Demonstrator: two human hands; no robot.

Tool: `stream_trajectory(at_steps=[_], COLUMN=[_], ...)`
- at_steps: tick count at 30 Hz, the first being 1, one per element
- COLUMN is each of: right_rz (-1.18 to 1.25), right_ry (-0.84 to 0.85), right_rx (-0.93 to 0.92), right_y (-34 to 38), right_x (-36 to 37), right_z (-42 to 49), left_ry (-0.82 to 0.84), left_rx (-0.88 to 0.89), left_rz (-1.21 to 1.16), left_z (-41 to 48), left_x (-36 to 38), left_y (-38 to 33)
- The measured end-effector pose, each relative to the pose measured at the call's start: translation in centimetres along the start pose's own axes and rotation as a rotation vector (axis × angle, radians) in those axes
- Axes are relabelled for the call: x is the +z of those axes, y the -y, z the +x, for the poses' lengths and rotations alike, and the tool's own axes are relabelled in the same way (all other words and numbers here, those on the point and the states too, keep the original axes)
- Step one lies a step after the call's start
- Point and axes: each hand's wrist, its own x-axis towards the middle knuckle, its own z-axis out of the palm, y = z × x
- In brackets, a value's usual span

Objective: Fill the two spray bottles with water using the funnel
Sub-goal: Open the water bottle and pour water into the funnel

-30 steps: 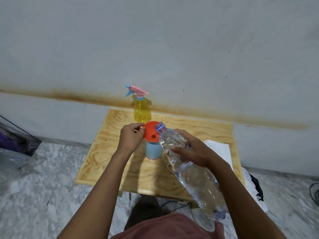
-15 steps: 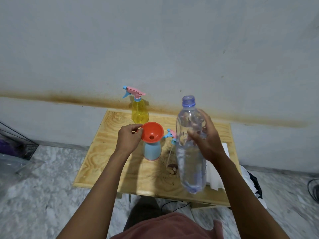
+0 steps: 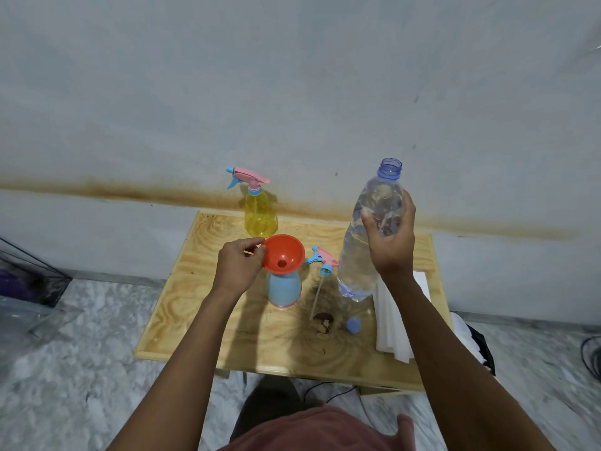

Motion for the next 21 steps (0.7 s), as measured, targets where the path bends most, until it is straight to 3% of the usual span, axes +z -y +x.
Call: stream_trajectory(at_steps=[21], right_rz=[-0.077], right_ry=[-0.148], right_rx=[0.040], right_y=[-2.3], right_x=[0.8], right_z=[-1.6], left_ry=[-0.008], left_rx=[-0.039], left_rz=[-0.025], left_z=[0.0], left_x=[0.1], left_y=[0.0])
